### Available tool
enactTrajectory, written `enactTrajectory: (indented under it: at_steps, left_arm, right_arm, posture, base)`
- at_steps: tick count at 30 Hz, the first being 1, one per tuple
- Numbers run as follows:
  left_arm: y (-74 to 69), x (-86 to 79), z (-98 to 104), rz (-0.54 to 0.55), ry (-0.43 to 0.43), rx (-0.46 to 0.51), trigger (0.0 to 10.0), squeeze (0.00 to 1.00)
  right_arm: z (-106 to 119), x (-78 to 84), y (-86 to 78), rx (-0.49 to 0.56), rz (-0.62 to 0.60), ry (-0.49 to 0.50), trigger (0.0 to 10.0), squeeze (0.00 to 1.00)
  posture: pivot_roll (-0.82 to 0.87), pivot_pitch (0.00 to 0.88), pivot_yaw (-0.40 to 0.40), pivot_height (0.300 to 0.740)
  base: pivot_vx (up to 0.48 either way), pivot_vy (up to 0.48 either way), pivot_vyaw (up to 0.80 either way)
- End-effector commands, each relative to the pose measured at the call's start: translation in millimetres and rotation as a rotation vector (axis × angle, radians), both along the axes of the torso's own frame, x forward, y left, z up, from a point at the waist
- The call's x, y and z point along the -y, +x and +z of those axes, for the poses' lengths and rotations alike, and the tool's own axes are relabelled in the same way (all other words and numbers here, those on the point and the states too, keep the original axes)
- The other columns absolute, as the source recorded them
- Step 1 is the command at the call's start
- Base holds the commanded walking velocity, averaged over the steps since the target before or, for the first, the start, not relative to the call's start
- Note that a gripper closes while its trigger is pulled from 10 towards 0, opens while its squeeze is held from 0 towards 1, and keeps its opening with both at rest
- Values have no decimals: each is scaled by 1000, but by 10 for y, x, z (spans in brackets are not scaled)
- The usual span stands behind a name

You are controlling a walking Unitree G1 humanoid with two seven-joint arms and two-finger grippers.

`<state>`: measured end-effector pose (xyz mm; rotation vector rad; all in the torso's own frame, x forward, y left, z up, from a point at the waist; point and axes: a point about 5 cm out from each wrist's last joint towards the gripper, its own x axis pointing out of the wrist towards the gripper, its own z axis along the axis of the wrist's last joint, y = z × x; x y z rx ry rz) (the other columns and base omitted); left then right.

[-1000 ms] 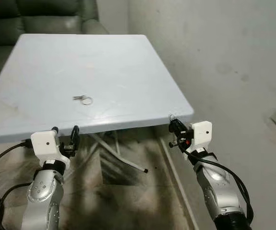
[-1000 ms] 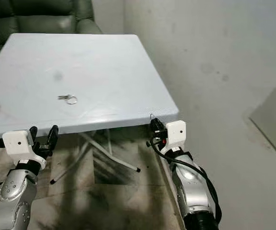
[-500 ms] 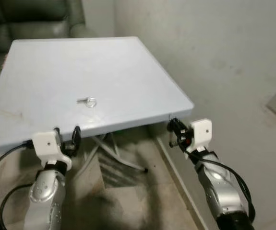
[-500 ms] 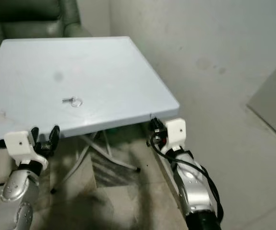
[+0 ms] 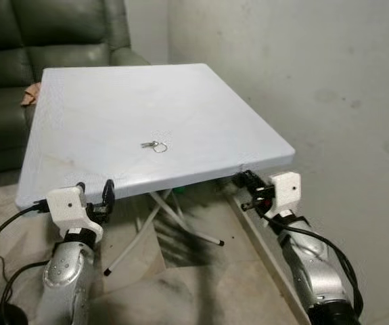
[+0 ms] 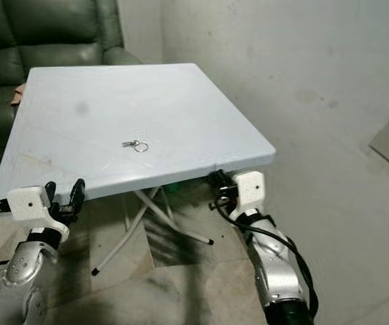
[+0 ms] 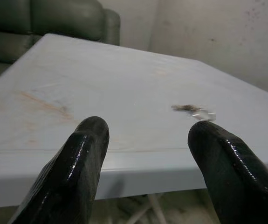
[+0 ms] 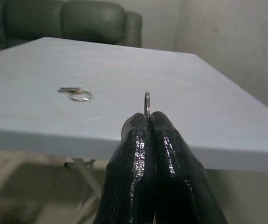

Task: Hang keys on a hook

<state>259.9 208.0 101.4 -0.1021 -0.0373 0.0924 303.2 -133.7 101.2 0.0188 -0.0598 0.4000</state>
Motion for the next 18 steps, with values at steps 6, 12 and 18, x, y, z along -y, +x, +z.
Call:
enactTrajectory:
  at_steps: [6,12,18]
  left_arm:
    - [-14,34,-27,4,13,-26,10000,0]
    - [-22,15,-34,16,21,-35,10000,0]
    - [-31,20,-31,17,29,-34,10000,0]
  right_arm:
    - [31,20,8,0,7,-27,10000,0]
    - [29,22,7,-4,6,-31,10000,0]
    - [25,17,10,-9,5,-33,10000,0]
  posture:
    - [-47,17,-58,740]
    - [-45,21,-59,740]
    - [-43,27,-59,740]
  base:
    - [0,0,-772]
    - [0,0,-772]
    - [0,0,-769]
